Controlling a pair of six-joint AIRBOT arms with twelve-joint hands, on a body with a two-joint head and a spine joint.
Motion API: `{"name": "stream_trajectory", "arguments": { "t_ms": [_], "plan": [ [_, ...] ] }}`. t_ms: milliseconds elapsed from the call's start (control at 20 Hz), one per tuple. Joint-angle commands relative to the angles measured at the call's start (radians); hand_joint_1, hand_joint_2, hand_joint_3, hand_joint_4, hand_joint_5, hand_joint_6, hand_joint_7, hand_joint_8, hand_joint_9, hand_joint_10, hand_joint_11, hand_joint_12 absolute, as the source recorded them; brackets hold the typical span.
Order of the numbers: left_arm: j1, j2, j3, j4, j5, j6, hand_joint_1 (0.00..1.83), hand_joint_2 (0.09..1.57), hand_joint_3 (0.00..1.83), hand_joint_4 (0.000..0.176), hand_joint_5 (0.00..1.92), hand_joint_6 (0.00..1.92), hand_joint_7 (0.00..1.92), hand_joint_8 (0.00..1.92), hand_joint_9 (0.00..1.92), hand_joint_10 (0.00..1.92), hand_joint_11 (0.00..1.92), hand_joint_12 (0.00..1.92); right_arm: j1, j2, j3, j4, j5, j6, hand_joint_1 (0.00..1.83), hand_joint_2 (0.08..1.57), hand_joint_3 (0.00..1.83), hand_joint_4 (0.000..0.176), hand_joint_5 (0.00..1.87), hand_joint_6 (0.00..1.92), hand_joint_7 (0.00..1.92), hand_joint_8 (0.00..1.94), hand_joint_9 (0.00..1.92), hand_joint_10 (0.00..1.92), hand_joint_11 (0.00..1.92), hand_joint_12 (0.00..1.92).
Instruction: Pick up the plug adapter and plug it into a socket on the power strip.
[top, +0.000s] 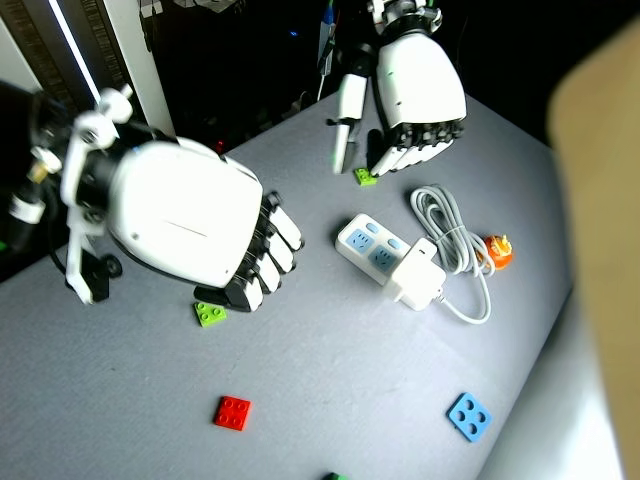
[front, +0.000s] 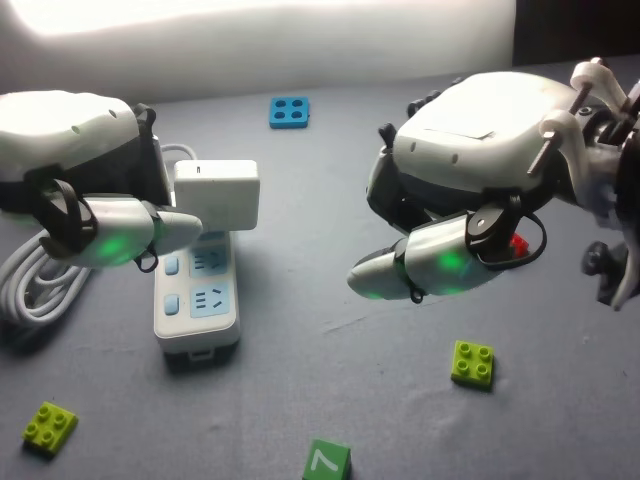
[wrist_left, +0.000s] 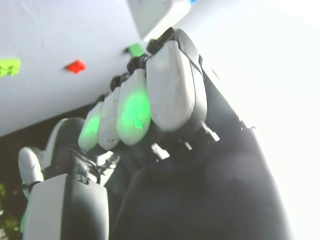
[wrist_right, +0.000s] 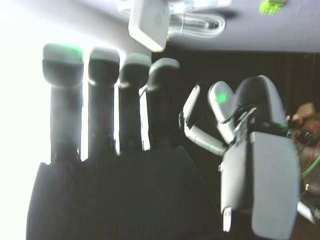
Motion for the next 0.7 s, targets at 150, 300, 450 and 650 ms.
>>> {"name": "stream_trajectory", "arguments": {
  "t_ms": [150,300,450,650],
  "plan": [
    [-0.044,0.000,-0.034,0.023,-0.096,0.037,1.23,1.32,0.00,0.176,1.45,1.92,1.58,1.92,1.63,1.92,1.61,1.92,0.008,0.018,0.001,-0.023,0.033,0.043,0.60,1.40,0.01,0.000,1.20,1.92,1.45,1.94,1.53,1.92,1.56,1.92],
    [-0.053,-0.001,-0.042,0.023,-0.070,0.051,1.27,1.33,0.00,0.176,1.44,1.92,1.54,1.92,1.60,1.92,1.56,1.92,0.012,0.019,0.004,-0.024,0.054,0.044,0.92,1.38,0.00,0.000,1.24,1.92,1.49,1.94,1.57,1.92,1.59,1.92],
    [-0.071,-0.001,-0.042,0.023,-0.068,0.050,1.24,1.33,0.00,0.176,1.43,1.92,1.52,1.92,1.58,1.92,1.51,1.92,0.018,0.031,0.008,-0.039,0.102,0.044,0.95,1.37,0.00,0.000,1.23,1.92,1.48,1.94,1.57,1.92,1.59,1.92],
    [-0.084,-0.001,-0.035,0.023,-0.062,0.046,1.22,1.33,0.00,0.176,1.40,1.92,1.49,1.92,1.53,1.92,1.42,1.92,0.012,0.065,0.030,-0.039,0.231,-0.051,0.94,1.34,0.00,0.019,1.21,1.92,1.48,1.94,1.55,1.92,1.55,1.92]
  ]
}}
